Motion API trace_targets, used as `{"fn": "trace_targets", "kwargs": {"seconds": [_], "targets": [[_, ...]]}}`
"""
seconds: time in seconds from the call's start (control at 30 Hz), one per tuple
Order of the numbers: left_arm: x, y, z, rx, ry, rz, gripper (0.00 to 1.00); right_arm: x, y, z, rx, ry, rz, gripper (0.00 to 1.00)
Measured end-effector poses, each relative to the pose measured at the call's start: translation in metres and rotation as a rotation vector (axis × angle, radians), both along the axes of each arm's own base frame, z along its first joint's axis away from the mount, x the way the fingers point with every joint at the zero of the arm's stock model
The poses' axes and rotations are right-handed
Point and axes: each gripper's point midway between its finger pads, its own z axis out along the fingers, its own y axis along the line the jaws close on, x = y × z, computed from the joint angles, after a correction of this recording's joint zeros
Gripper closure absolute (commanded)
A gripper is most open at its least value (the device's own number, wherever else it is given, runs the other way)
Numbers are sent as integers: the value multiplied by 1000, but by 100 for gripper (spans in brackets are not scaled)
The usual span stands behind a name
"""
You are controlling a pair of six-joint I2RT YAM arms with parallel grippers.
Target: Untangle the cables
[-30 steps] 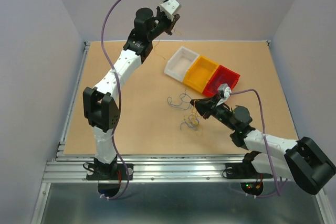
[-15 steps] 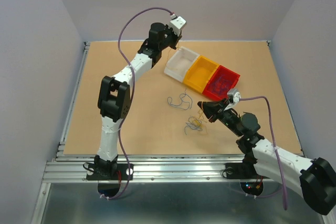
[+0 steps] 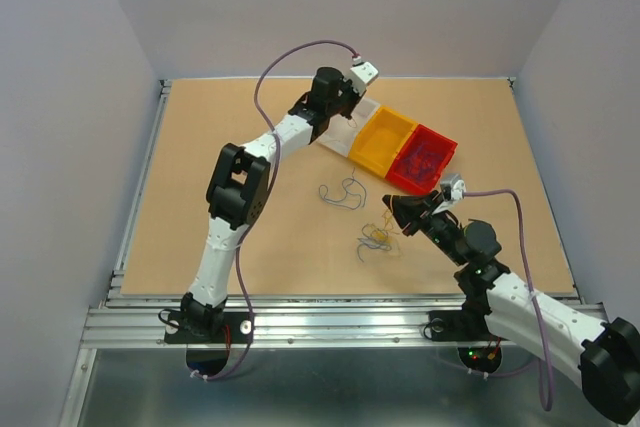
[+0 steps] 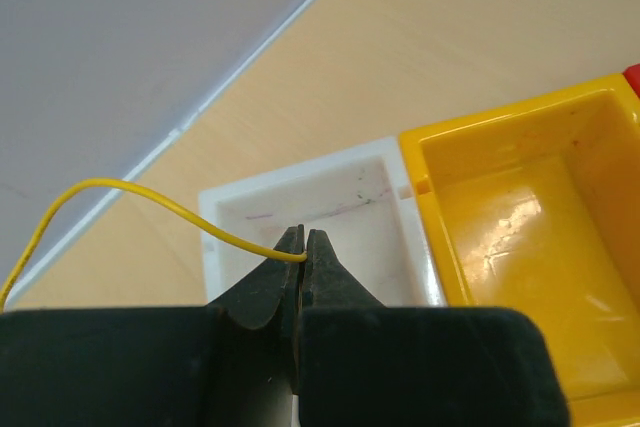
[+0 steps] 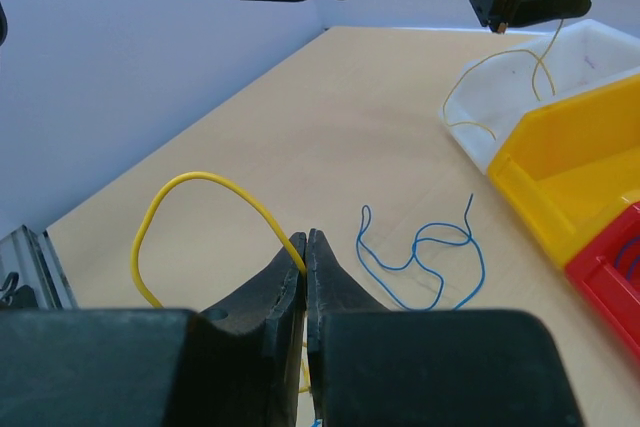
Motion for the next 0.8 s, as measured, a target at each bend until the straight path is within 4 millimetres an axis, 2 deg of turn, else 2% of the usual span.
{"fn": "trace_targets", "kwargs": {"seconds": [0.2,0.33,0.4,0.53,0.7,0.8], "targets": [[-17,-23,-17,39,17,-41,100,1,-4,3,3,-11,-21,93],[-16,-21,-19,61,20,-26,100,1,-6,5,4,-15,-30,93],[-12,-19,-14,66,9,-12,100,1,-7,5,6,-17,-36,93],[0,-17,10,59,-40,15,100,1,-8,5,4,-17,-41,93],[10,-19,52,29,-128,26,100,0,-9,4,2,-14,-42,93],[13,-19,60,37,-167,20,100,-1,-10,0,-1,-9,-42,93]]}}
